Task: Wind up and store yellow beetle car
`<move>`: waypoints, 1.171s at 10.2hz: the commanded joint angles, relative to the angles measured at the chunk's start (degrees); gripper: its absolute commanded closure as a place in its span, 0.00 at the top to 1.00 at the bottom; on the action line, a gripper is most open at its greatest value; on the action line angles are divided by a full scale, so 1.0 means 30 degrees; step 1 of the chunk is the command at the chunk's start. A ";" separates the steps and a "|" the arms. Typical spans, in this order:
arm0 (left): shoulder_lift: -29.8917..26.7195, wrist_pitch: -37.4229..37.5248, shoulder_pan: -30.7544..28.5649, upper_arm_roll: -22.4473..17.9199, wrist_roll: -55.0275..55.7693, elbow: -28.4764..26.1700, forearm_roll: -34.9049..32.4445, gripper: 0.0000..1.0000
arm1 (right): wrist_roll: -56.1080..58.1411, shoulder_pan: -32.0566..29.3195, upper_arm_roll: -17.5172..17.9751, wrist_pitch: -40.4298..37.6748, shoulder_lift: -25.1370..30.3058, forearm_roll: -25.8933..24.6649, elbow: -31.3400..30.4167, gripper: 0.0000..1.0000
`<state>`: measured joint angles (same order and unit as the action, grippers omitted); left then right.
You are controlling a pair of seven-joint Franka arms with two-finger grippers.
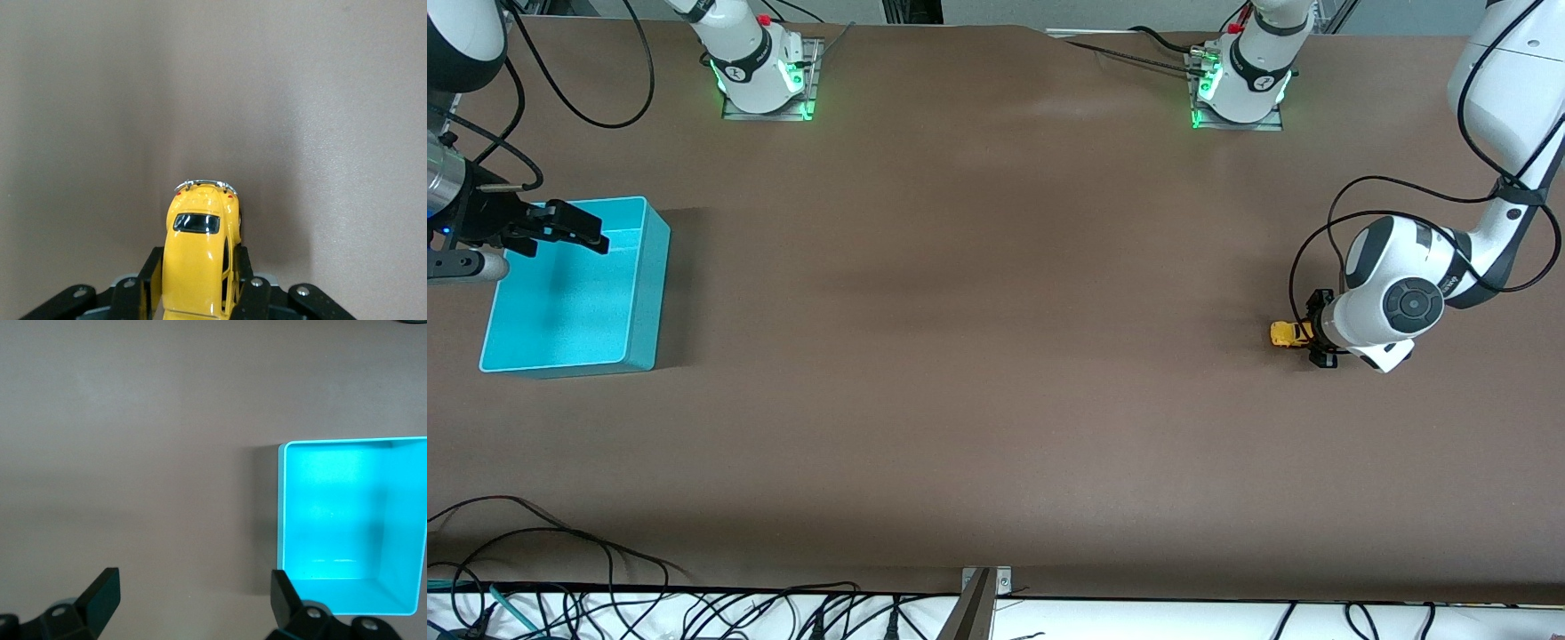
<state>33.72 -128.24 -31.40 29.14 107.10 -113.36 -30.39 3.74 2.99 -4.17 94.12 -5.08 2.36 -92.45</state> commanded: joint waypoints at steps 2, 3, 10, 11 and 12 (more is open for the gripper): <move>0.1476 -0.1345 -0.0021 -0.0631 -0.0134 0.0346 -0.0769 0.11 | 0.0395 -0.0118 0.0014 0.0004 -0.0005 0.0385 0.0084 1.00; 0.1387 -0.1316 -0.0021 -0.0602 -0.0134 0.0347 -0.0768 0.48 | 0.0395 -0.0118 0.0014 0.0004 -0.0004 0.0385 0.0084 1.00; 0.0538 -0.1023 0.0154 -0.0572 -0.0104 0.0376 -0.0504 1.00 | 0.0395 -0.0118 0.0014 0.0004 -0.0034 0.0385 0.0084 1.00; 0.0159 -0.0965 0.0329 -0.0572 -0.0192 0.0376 -0.0504 1.00 | 0.0395 -0.0118 -0.0015 0.0004 -0.0034 0.0385 0.0084 1.00; -0.0251 -0.0703 0.0389 -0.0485 -0.0976 0.0376 -0.0446 1.00 | 0.0395 -0.0118 -0.0015 0.0004 -0.0034 0.0385 0.0084 1.00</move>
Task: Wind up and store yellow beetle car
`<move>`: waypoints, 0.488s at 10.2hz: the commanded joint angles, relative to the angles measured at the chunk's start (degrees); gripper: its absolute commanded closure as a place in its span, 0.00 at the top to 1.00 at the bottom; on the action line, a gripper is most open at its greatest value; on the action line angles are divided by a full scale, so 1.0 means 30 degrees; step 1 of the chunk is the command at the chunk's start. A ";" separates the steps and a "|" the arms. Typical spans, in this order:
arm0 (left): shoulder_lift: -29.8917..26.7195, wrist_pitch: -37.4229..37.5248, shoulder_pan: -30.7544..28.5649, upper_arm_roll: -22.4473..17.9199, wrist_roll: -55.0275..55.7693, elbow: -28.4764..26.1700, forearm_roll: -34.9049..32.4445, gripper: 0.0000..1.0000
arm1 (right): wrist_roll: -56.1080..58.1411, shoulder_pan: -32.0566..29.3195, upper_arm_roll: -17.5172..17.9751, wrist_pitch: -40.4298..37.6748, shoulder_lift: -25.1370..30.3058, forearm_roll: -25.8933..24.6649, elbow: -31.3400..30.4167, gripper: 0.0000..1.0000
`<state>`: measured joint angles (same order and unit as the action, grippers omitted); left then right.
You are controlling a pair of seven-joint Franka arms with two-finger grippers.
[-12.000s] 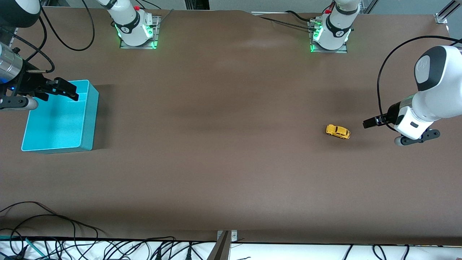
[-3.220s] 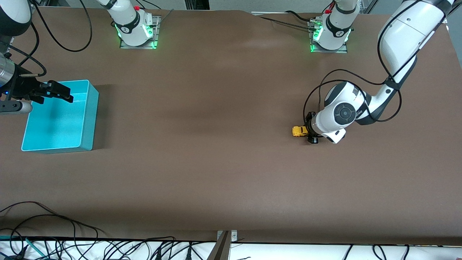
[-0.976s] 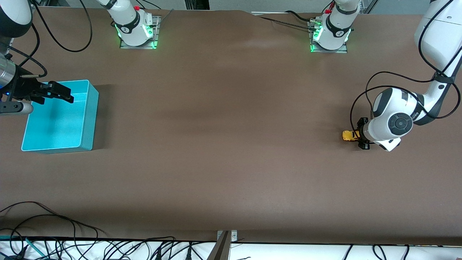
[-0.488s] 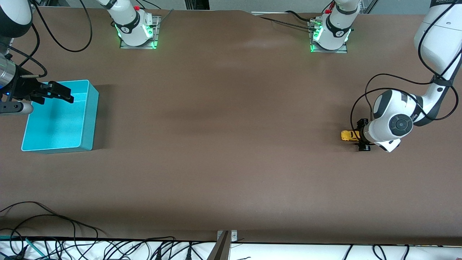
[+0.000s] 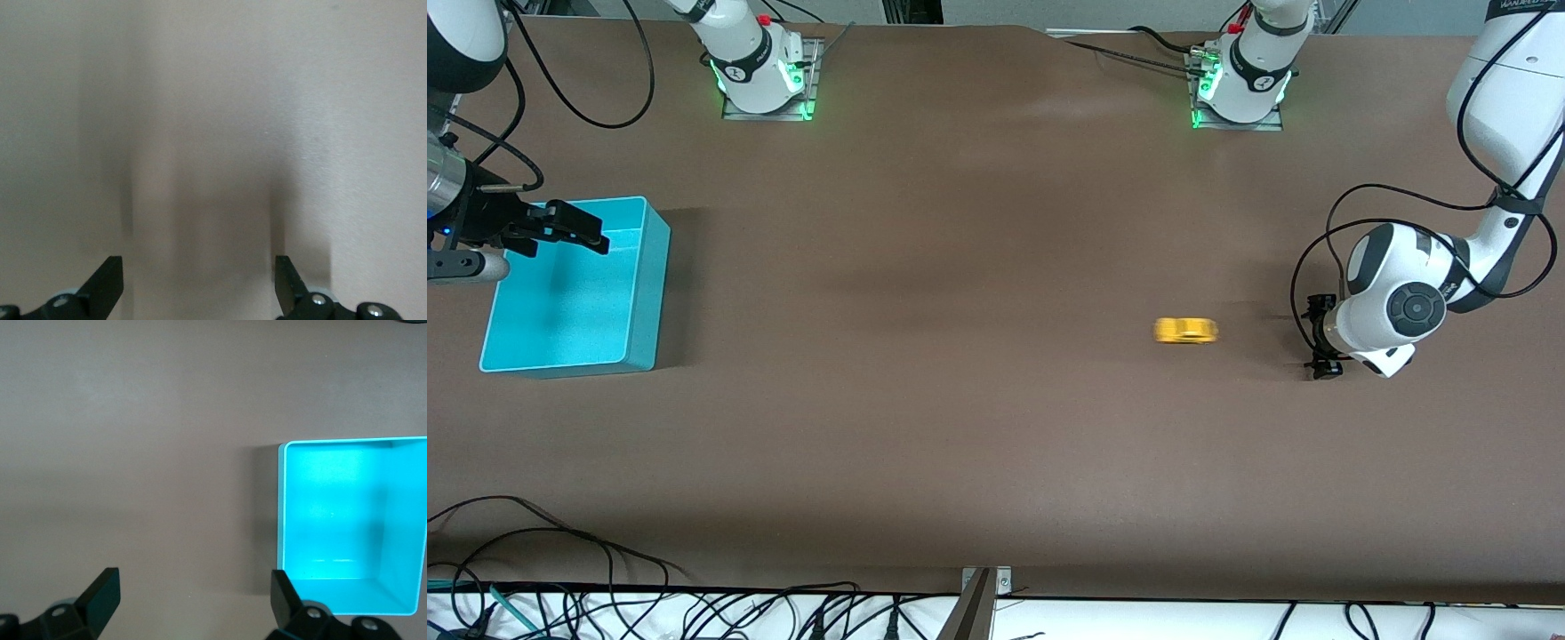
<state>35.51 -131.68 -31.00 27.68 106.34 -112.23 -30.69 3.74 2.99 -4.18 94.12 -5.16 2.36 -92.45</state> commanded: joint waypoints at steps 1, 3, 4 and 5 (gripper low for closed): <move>-0.1400 0.0735 0.0401 0.0060 -0.2035 -0.0002 -0.0029 1.00 | 0.0394 -0.0117 -0.0014 0.0004 -0.0010 0.0384 0.0084 1.00; -0.2950 0.0912 0.0869 -0.0202 -0.6770 -0.0002 0.2570 1.00 | 0.0394 -0.0117 -0.0014 0.0004 -0.0010 0.0384 0.0055 1.00; -0.3828 0.1349 0.1016 -0.0522 -0.8883 -0.0002 0.3597 1.00 | 0.0394 -0.0117 -0.0014 -0.0025 -0.0010 0.0384 0.0055 1.00; -0.4649 0.1788 0.1221 -0.0699 -1.0963 -0.0002 0.4593 1.00 | 0.0394 -0.0117 0.0015 -0.0025 -0.0010 0.0384 0.0055 1.00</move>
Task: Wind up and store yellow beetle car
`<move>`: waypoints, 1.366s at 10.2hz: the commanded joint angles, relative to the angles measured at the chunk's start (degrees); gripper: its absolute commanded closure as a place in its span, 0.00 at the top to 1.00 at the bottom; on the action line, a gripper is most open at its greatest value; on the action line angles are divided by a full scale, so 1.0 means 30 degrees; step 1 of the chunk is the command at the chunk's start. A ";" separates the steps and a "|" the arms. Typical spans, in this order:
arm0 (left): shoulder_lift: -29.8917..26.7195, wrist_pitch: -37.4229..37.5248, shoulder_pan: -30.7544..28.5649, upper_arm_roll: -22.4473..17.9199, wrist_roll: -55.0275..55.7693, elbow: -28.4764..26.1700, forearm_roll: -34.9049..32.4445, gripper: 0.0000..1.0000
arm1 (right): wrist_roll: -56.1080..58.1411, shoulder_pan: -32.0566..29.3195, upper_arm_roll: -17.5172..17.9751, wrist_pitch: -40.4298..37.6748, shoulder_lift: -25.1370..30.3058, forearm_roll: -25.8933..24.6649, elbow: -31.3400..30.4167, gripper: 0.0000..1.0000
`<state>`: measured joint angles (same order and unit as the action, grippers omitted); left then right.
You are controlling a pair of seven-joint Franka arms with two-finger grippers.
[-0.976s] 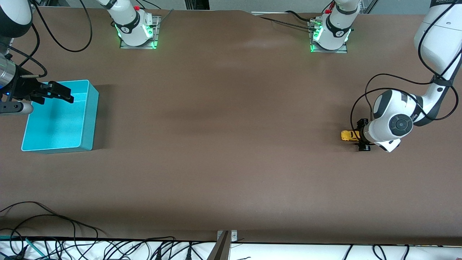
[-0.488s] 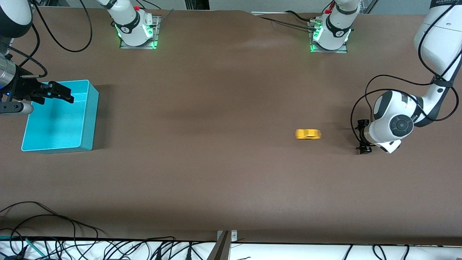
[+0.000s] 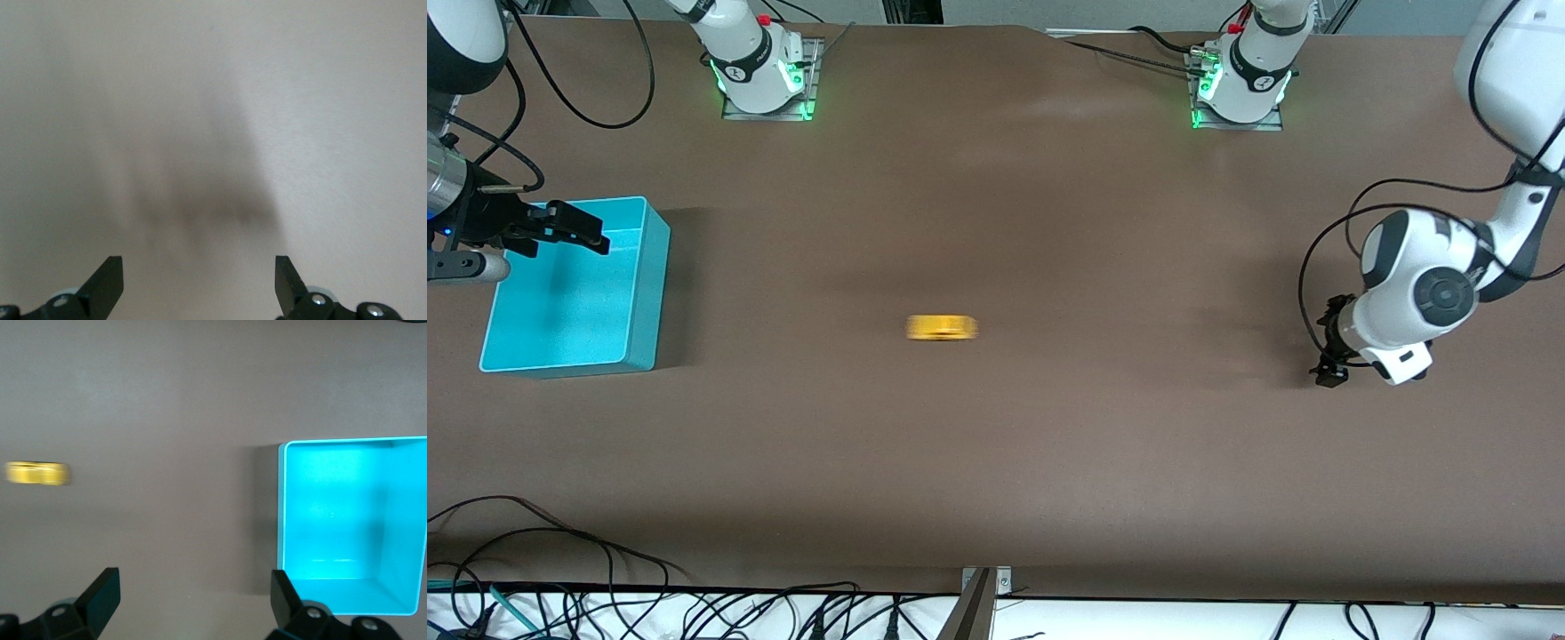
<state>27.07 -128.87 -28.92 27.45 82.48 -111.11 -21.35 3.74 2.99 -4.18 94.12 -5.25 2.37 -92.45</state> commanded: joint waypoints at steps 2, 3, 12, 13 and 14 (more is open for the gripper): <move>-0.3335 0.1908 0.0587 -0.0772 -0.6298 -0.0028 0.2891 1.00 | 0.0394 -0.0088 0.0018 -0.0055 0.0023 0.0383 0.0055 1.00; -0.3457 0.2869 0.0616 -0.0772 -0.7878 0.0555 0.3363 1.00 | 0.0394 -0.0029 0.0047 -0.0055 0.0023 0.0383 0.0084 1.00; -0.4830 0.7975 0.6641 -0.5598 -1.9697 0.3843 0.6031 0.97 | 0.0160 0.0906 0.0193 0.0004 -0.0328 0.0237 0.0172 1.00; -0.5473 0.8006 0.7724 -0.7028 -2.0338 0.3639 0.7368 0.95 | 0.0159 0.0996 0.0194 0.0004 -0.0416 0.0179 0.0172 1.00; -0.6031 0.8238 0.8431 -0.8173 -2.1708 0.3405 0.8338 0.94 | 0.0130 0.1200 0.0194 0.0004 -0.0475 0.0120 0.0172 1.00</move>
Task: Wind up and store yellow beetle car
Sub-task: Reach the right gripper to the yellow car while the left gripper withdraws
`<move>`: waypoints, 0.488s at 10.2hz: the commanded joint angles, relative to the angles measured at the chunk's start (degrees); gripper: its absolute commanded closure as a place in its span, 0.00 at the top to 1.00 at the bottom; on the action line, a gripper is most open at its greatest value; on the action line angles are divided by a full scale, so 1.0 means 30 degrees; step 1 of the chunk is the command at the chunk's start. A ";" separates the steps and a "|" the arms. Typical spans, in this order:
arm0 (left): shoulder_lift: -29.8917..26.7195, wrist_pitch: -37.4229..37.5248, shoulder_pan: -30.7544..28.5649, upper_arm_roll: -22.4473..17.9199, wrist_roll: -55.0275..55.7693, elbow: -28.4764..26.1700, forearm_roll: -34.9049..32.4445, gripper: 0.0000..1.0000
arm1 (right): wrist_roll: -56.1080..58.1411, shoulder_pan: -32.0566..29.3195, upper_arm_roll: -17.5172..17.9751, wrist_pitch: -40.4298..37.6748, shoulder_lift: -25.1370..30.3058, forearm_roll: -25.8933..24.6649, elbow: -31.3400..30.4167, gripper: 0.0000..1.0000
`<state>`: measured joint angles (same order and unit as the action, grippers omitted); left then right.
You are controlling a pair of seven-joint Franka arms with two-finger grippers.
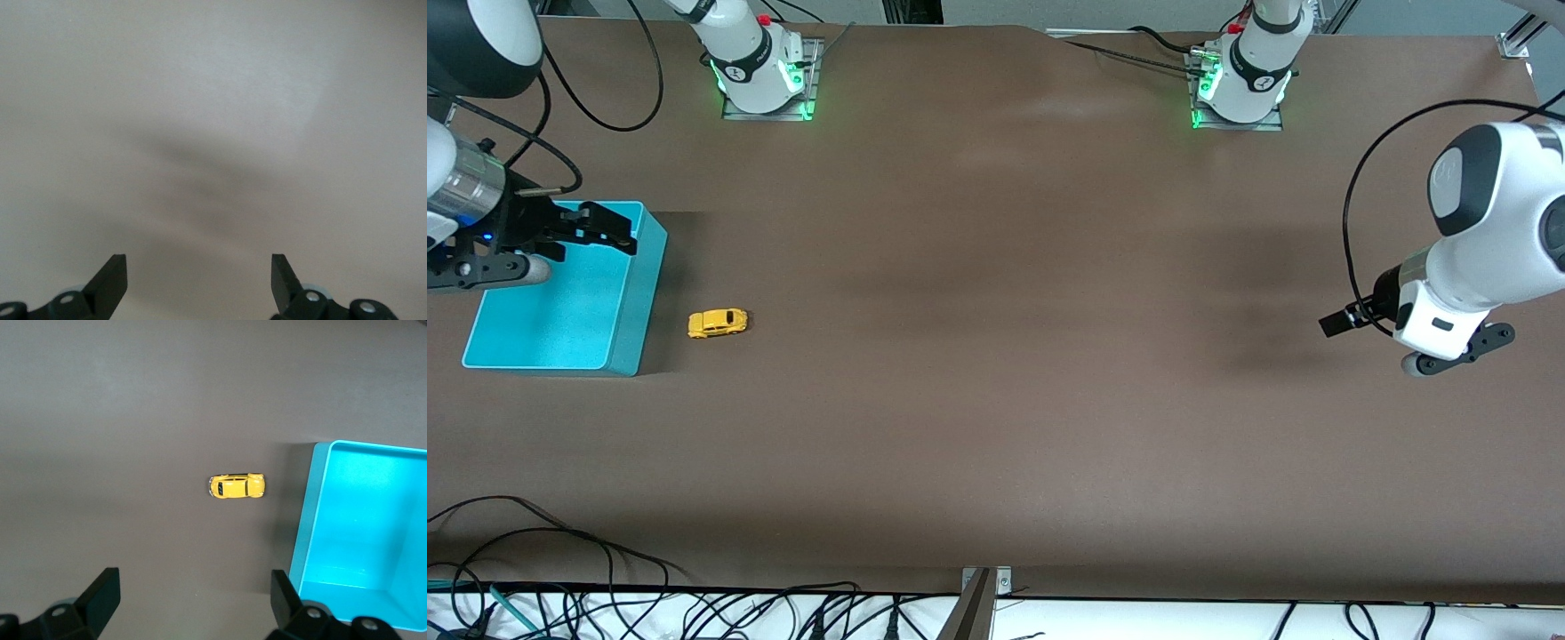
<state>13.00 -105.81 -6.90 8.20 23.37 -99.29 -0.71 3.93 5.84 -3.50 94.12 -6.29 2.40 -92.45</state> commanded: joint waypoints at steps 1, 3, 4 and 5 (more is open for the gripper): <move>-0.2071 0.0613 0.1360 -0.2144 -0.2975 -0.1060 0.1643 0.94 | 0.0065 0.0454 -0.0035 0.0031 -0.0276 0.0078 0.0230 1.00; -0.3245 0.0584 0.1305 -0.2265 -0.4413 -0.2202 0.1645 0.94 | 0.0094 0.0718 -0.0035 0.0090 -0.0540 0.0077 0.0231 1.00; -0.3453 0.0613 0.1072 -0.2265 -0.5145 -0.2381 0.1645 0.95 | 0.0356 0.0748 -0.0035 0.0554 -0.0889 0.0106 0.0057 1.00; -0.3600 0.0613 0.0983 -0.2265 -0.5413 -0.2499 0.1645 0.96 | 0.0590 0.0749 0.0284 0.0965 -0.1095 0.0107 -0.0235 1.00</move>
<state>4.62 -103.81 -3.92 2.11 10.64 -104.18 2.45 4.31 7.89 -3.28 95.34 -8.38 2.40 -92.61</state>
